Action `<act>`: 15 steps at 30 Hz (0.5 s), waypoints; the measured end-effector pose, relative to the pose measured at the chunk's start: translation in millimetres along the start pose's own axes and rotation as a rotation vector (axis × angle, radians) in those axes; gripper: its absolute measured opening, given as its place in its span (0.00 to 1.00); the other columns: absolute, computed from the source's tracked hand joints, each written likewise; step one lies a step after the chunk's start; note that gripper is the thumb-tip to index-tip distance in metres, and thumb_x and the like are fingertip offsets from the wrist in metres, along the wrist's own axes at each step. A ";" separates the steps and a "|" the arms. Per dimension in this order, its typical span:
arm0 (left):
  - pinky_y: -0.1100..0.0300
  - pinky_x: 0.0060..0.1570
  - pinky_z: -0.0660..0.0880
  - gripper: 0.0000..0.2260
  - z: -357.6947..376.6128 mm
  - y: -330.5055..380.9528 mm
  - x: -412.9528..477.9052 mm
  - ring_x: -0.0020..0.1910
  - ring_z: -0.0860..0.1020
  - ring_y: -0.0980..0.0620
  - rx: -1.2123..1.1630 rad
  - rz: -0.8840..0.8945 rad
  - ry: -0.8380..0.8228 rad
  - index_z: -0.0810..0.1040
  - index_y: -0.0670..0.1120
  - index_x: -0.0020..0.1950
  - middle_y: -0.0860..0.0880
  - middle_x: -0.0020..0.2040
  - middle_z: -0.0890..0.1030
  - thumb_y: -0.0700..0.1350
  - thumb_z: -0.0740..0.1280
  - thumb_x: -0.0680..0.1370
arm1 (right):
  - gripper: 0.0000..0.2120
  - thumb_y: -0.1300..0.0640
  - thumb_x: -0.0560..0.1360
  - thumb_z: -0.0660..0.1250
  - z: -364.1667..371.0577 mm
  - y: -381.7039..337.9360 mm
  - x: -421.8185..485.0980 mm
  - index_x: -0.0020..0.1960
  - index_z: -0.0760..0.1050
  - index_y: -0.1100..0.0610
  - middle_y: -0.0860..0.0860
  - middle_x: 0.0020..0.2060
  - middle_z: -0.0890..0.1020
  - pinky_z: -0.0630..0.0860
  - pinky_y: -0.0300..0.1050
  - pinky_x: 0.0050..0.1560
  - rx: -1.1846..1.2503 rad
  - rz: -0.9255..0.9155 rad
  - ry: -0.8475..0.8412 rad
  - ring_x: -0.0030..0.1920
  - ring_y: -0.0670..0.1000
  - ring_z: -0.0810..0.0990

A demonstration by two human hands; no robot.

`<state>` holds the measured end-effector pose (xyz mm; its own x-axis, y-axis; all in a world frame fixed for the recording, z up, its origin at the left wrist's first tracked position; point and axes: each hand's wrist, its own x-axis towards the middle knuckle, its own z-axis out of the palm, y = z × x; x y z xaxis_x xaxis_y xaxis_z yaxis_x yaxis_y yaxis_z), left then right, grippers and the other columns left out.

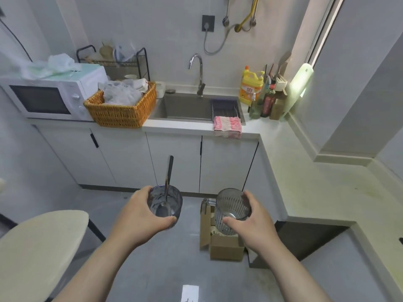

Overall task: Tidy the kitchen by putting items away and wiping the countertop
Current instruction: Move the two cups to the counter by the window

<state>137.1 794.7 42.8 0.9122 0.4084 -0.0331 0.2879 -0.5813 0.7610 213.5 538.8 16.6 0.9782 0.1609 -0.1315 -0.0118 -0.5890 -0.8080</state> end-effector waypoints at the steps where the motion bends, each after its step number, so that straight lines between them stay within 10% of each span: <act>1: 0.62 0.45 0.71 0.28 1.9 4.1 15.1 0.50 0.75 0.60 0.003 -0.003 0.009 0.68 0.62 0.53 0.59 0.53 0.74 0.55 0.77 0.58 | 0.47 0.48 0.67 0.78 -2.1 -3.5 15.8 0.78 0.57 0.48 0.43 0.73 0.68 0.68 0.42 0.67 0.004 -0.013 -0.004 0.71 0.46 0.68; 15: 0.62 0.42 0.71 0.30 31.7 71.2 201.7 0.51 0.75 0.53 0.011 0.125 -0.042 0.68 0.57 0.55 0.54 0.53 0.74 0.54 0.79 0.59 | 0.48 0.46 0.65 0.79 -48.9 -28.9 168.8 0.78 0.58 0.47 0.44 0.73 0.69 0.68 0.43 0.69 0.016 -0.001 0.130 0.71 0.46 0.69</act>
<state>350.8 813.4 69.8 0.9525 0.3027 0.0341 0.1744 -0.6336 0.7537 389.0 544.3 45.8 0.9968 0.0570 -0.0555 -0.0125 -0.5762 -0.8172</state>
